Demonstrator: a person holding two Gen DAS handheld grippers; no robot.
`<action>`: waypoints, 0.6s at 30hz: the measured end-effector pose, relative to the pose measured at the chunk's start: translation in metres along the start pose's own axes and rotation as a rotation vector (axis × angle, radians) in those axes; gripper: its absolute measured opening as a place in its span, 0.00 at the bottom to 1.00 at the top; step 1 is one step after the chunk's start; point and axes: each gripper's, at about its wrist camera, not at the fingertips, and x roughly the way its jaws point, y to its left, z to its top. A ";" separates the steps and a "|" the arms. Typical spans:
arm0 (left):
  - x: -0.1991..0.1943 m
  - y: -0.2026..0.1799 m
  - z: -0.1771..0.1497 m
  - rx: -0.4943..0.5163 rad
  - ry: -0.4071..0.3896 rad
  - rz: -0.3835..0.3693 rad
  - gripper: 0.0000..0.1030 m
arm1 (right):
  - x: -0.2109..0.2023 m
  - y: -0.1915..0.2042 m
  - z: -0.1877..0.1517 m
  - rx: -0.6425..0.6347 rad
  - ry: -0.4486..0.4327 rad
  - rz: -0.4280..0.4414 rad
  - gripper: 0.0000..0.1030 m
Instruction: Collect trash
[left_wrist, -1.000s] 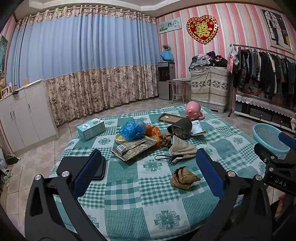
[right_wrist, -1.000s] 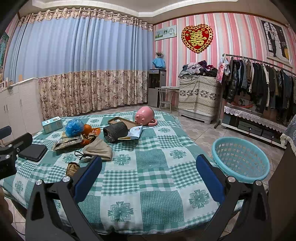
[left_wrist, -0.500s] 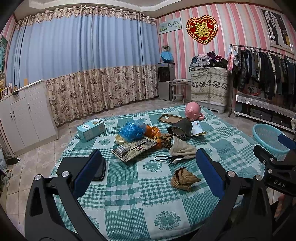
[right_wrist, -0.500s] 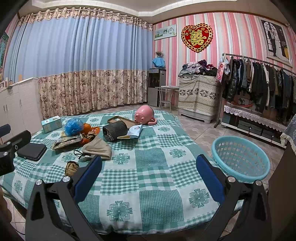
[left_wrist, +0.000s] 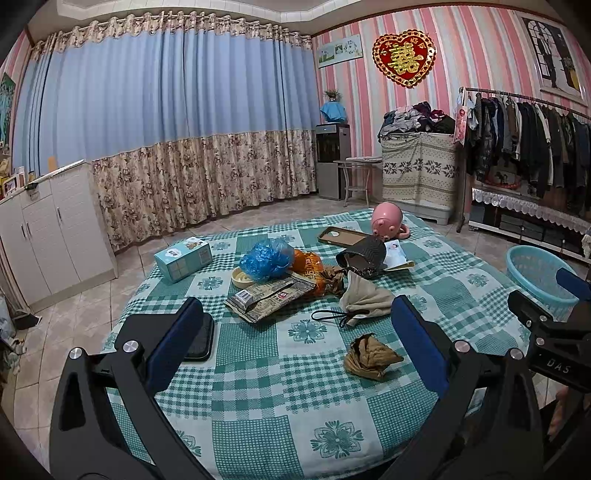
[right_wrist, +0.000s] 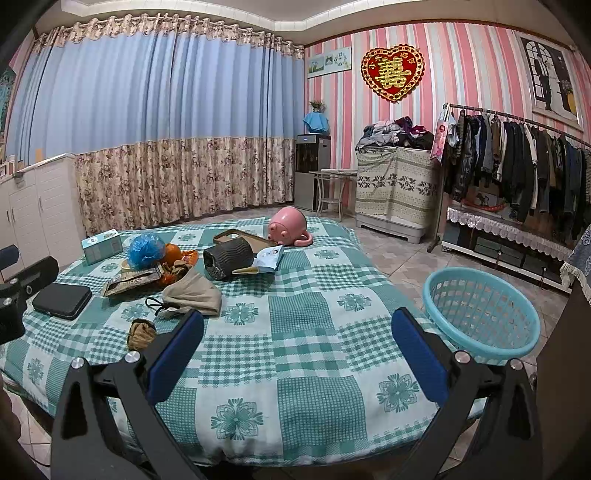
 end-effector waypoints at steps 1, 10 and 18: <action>0.000 0.000 0.000 -0.001 -0.001 0.000 0.95 | 0.000 0.000 -0.001 0.000 0.000 0.000 0.96; 0.005 0.004 -0.001 -0.008 0.010 0.004 0.95 | 0.000 0.000 0.000 -0.001 0.000 0.000 0.96; 0.013 0.007 -0.005 -0.015 0.023 0.015 0.95 | 0.004 -0.003 -0.006 0.002 0.006 -0.001 0.96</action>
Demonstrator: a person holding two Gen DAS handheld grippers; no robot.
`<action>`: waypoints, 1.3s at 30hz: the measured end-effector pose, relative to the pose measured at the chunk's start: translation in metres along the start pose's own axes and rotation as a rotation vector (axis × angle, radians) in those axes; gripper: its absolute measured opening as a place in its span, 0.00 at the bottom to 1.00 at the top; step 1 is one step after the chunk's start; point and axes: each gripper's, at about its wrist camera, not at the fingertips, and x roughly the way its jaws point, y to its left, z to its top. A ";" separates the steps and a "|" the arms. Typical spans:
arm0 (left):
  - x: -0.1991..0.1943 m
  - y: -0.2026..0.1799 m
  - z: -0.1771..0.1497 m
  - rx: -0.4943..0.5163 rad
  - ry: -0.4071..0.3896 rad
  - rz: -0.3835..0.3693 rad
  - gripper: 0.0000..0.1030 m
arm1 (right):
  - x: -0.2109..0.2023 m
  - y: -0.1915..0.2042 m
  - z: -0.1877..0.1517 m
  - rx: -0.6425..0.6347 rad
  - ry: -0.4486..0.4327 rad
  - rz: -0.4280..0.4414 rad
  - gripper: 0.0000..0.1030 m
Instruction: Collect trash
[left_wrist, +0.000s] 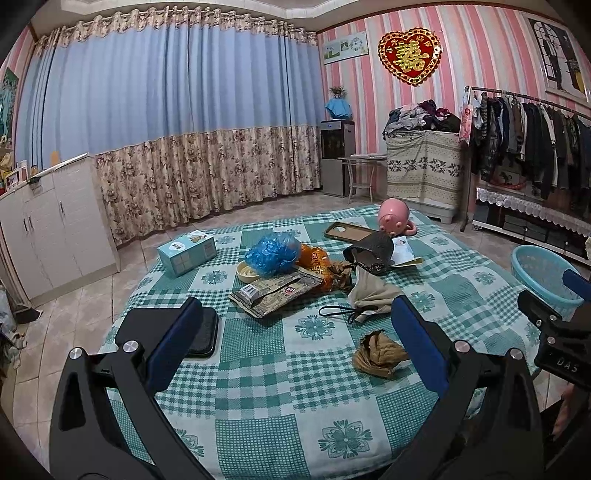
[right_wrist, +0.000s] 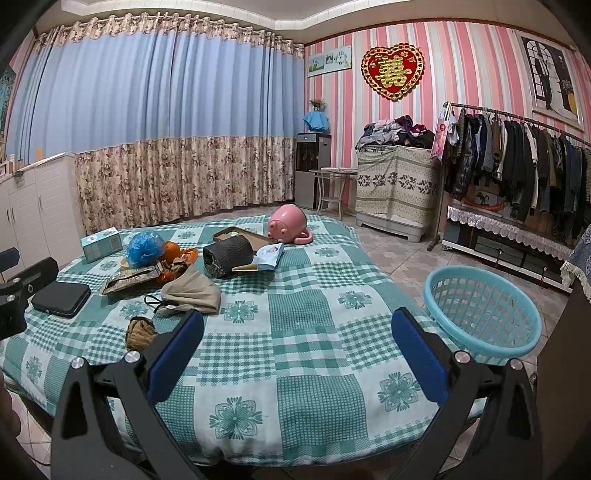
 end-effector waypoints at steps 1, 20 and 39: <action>0.001 0.001 -0.001 -0.001 0.002 0.001 0.95 | 0.000 -0.001 -0.001 0.000 0.001 0.000 0.96; 0.009 0.027 0.001 -0.027 0.000 0.049 0.95 | 0.006 0.014 -0.005 -0.040 -0.016 -0.013 0.96; 0.024 0.092 -0.005 -0.055 0.040 0.087 0.95 | 0.028 0.077 -0.002 -0.066 0.074 0.124 0.96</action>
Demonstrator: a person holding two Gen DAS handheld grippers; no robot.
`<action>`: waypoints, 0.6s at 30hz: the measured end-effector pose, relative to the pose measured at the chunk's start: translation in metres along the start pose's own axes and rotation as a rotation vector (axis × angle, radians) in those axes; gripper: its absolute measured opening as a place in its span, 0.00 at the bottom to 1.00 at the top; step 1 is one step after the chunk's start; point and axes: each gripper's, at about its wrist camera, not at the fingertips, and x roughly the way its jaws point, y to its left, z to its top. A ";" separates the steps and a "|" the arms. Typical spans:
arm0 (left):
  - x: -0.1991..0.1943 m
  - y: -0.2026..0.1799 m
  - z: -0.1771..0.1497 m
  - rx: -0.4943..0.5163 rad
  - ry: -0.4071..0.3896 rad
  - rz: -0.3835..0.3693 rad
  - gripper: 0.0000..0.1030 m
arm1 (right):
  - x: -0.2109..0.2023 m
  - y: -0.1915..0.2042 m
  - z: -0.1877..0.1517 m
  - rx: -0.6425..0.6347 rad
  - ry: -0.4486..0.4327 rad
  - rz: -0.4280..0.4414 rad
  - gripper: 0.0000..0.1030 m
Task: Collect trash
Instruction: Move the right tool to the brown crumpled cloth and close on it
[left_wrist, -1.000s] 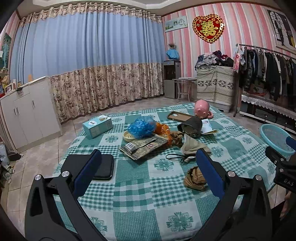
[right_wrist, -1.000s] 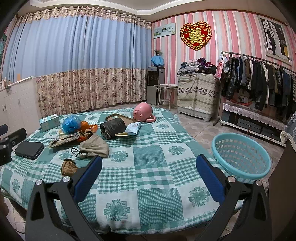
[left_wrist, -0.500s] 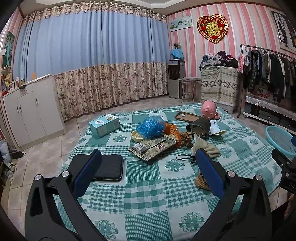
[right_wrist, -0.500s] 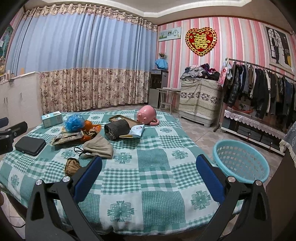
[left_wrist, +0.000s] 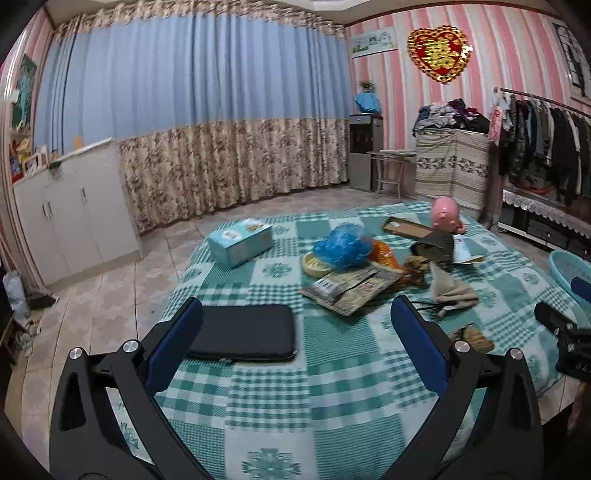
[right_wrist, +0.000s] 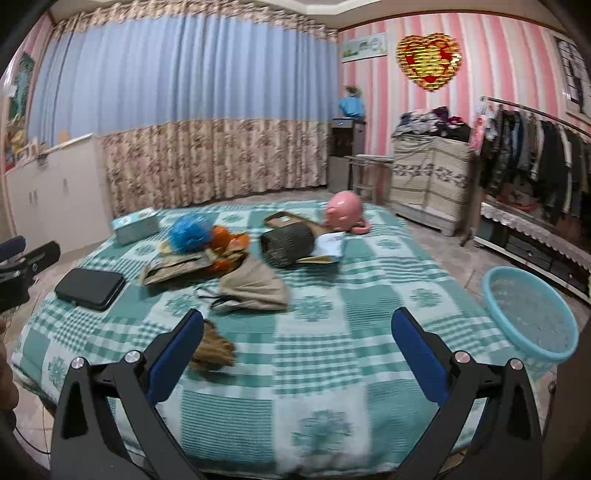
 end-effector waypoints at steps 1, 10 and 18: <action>0.003 0.003 -0.002 -0.009 0.010 0.005 0.95 | 0.003 0.005 -0.001 -0.011 0.004 0.003 0.96; 0.022 0.030 -0.013 -0.047 0.036 0.044 0.95 | 0.045 0.041 -0.012 -0.056 0.114 0.052 0.96; 0.034 0.036 -0.016 -0.059 0.063 0.042 0.95 | 0.067 0.051 -0.018 -0.118 0.147 0.048 0.87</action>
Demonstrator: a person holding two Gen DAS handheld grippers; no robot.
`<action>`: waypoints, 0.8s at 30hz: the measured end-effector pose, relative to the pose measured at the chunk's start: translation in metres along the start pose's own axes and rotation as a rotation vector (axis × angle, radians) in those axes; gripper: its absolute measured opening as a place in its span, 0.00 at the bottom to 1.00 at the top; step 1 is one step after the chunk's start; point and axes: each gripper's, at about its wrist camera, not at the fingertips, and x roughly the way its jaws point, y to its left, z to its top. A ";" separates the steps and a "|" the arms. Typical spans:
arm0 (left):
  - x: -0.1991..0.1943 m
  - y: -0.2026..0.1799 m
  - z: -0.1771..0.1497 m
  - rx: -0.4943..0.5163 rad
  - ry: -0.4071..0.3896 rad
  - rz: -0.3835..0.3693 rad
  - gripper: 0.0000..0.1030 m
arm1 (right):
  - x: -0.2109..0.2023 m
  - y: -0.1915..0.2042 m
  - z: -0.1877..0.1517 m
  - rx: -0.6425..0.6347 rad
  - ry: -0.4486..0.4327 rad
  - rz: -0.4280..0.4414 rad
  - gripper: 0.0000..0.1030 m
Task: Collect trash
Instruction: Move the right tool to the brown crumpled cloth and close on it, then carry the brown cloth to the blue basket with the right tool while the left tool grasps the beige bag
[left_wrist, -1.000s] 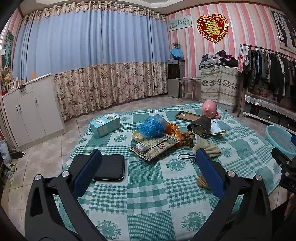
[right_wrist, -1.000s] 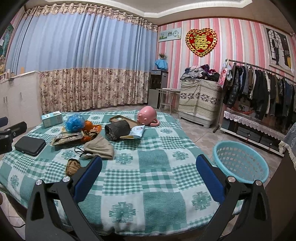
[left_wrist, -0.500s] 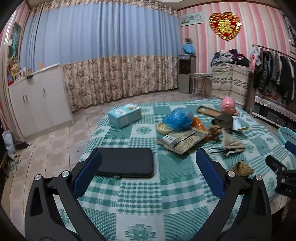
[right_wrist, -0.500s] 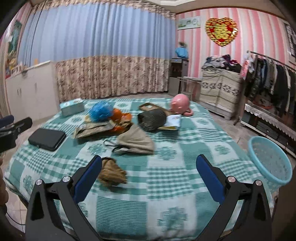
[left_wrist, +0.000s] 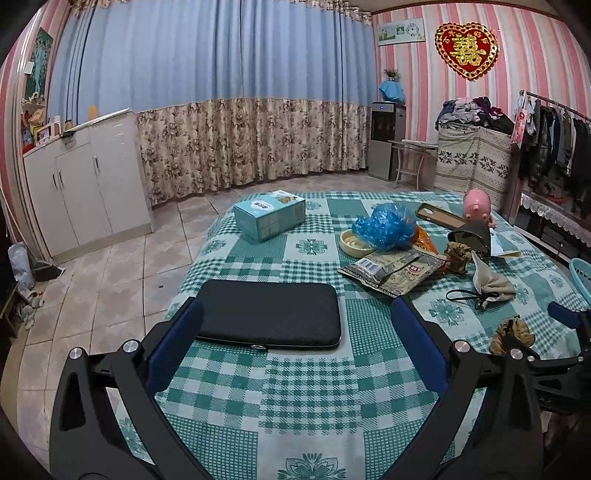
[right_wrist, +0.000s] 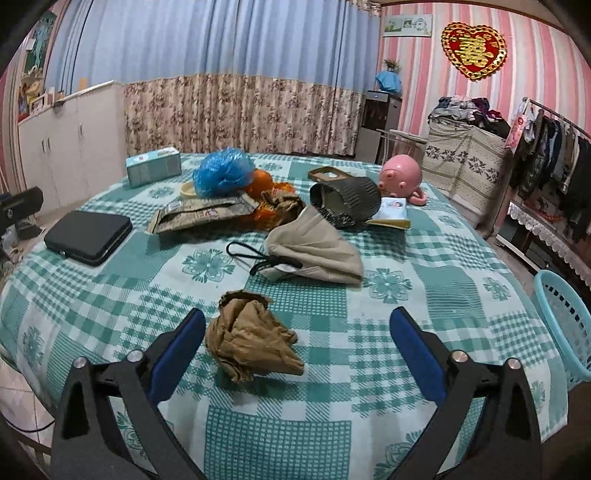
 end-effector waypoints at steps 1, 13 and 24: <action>0.002 -0.002 -0.001 0.006 0.005 0.003 0.95 | 0.004 0.001 -0.001 -0.008 0.013 0.015 0.81; 0.008 -0.050 0.005 0.030 0.040 -0.059 0.95 | -0.014 -0.044 0.010 0.047 -0.014 0.091 0.41; 0.043 -0.152 0.011 0.079 0.097 -0.184 0.95 | -0.025 -0.158 0.017 0.192 -0.056 -0.071 0.41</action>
